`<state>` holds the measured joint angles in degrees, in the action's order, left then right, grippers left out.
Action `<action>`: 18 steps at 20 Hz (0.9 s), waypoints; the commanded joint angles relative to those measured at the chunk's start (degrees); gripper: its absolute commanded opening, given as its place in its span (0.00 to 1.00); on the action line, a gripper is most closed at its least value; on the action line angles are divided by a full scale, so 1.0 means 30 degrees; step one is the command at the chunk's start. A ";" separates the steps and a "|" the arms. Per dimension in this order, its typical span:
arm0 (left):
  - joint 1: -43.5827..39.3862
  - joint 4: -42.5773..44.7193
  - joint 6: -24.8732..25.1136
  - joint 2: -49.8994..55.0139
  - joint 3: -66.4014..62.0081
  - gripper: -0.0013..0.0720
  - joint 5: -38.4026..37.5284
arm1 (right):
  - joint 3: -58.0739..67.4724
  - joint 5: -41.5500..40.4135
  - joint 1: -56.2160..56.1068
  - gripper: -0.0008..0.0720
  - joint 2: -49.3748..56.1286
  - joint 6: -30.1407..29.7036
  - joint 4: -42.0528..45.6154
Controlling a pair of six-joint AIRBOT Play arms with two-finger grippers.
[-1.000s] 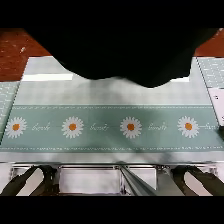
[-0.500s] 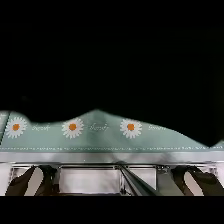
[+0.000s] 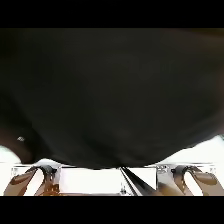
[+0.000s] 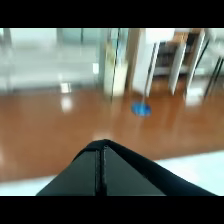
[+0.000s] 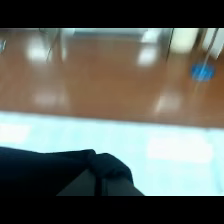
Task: Fold the shirts.
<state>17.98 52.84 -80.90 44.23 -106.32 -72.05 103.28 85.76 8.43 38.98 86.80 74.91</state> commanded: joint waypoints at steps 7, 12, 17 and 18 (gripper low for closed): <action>-0.2375 -0.1843 0.1093 0.8539 0.4860 0.04 0.1304 | -0.6615 -0.4503 -0.0007 0.04 0.6696 -0.1239 -0.1005; -0.4029 -0.2084 0.0874 1.3952 0.4823 0.04 0.6666 | -0.5668 -0.7839 0.0816 0.04 1.3267 -0.1129 -0.2936; -0.4561 -0.2157 0.0007 1.7573 0.4823 0.04 0.8706 | -0.2208 -0.8269 0.0940 0.04 1.8892 -0.1362 -0.5530; -0.4590 -0.2229 0.0007 1.7981 0.4823 0.04 0.8444 | -0.1800 -0.8415 0.0947 0.05 1.9693 -0.1086 -0.6273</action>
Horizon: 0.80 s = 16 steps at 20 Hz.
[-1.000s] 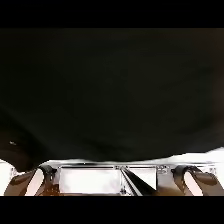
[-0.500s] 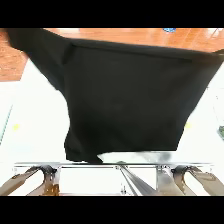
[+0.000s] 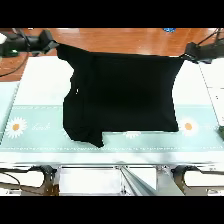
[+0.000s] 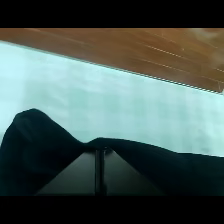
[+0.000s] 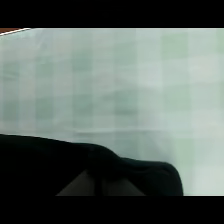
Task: Fold the shirts.
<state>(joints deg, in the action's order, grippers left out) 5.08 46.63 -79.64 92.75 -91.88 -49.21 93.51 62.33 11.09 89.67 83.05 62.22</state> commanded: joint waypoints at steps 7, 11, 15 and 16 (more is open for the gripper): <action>0.2222 0.0189 -0.0823 0.2164 -0.1756 0.71 -0.5268 | 0.2841 0.2076 0.2667 0.58 0.3096 0.1639 -0.3410; 0.5617 0.2412 -0.1195 0.1173 -0.1814 0.71 -1.1642 | 0.2528 0.5887 0.5275 0.57 0.0255 0.0095 0.0991; 0.6360 0.4328 -0.0605 -0.2667 0.4860 0.71 -1.0338 | -0.4561 0.3461 0.5931 0.57 -0.4495 0.1581 0.4619; 0.6433 0.4320 -0.0459 -0.3810 0.7315 0.71 -0.9377 | -0.7315 0.2237 0.6149 0.57 -0.5756 0.1865 0.3978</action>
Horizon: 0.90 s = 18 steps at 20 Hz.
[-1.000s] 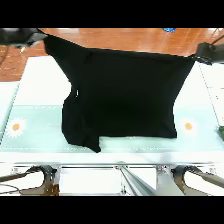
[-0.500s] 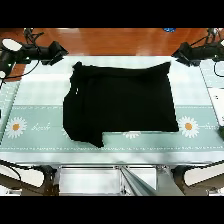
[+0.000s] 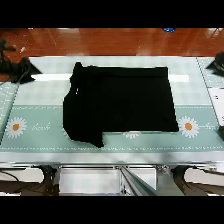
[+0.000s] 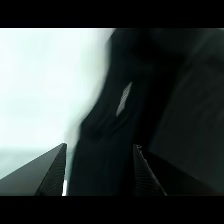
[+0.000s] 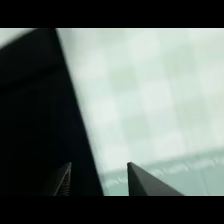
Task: Fold the shirts.
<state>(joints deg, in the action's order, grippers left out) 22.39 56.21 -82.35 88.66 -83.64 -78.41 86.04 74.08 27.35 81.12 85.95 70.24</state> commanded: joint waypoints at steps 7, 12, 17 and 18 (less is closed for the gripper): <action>0.2863 -0.1464 0.2098 -0.5756 1.4309 0.71 0.2113 | -1.4549 -0.3526 0.1457 0.57 -0.7970 -0.2375 -0.4328; 0.2783 -0.1486 0.2302 -0.5129 1.5759 0.71 0.3228 | -1.4979 -0.2142 0.1443 0.57 -0.8626 -0.3453 -0.6105; 0.0685 -0.2557 0.3235 -0.3767 1.5832 0.71 0.2783 | -1.4979 -0.2033 0.1443 0.57 -0.8626 -0.3432 -0.6346; 0.0095 -0.2572 0.3228 -0.3483 1.5832 0.71 0.2798 | -1.4979 -0.2004 0.1443 0.57 -0.8626 -0.3417 -0.6375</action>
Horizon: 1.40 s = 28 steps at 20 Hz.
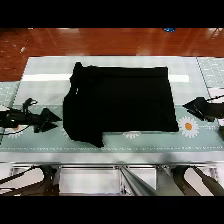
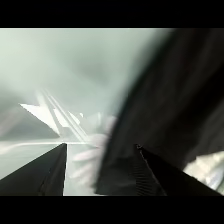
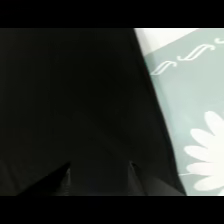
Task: Fold the shirts.
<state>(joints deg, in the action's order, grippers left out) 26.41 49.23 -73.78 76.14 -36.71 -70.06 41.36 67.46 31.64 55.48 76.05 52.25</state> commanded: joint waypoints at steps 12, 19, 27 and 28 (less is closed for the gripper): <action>-0.3220 -0.0503 0.0612 0.1450 -0.0335 0.04 0.0022 | -0.1800 0.1705 0.3446 0.57 -0.0080 0.2033 0.4320; -0.3220 -0.0503 0.0743 0.1450 -0.0372 0.04 0.0146 | -0.3898 0.1770 0.1515 0.57 0.1260 0.1719 0.3803; -0.3220 -0.0510 0.0743 0.1450 -0.0372 0.04 0.0233 | -0.3891 -0.3257 -0.1829 0.55 0.4335 0.1552 -0.0641; -0.3220 -0.0510 0.0743 0.1450 -0.0372 0.04 0.0299 | -0.3891 -0.3614 -0.2222 0.54 0.4561 0.1559 -0.1013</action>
<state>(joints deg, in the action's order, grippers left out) 16.73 47.75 -71.57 80.53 -37.76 -69.43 29.82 63.00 28.16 66.70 81.17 53.45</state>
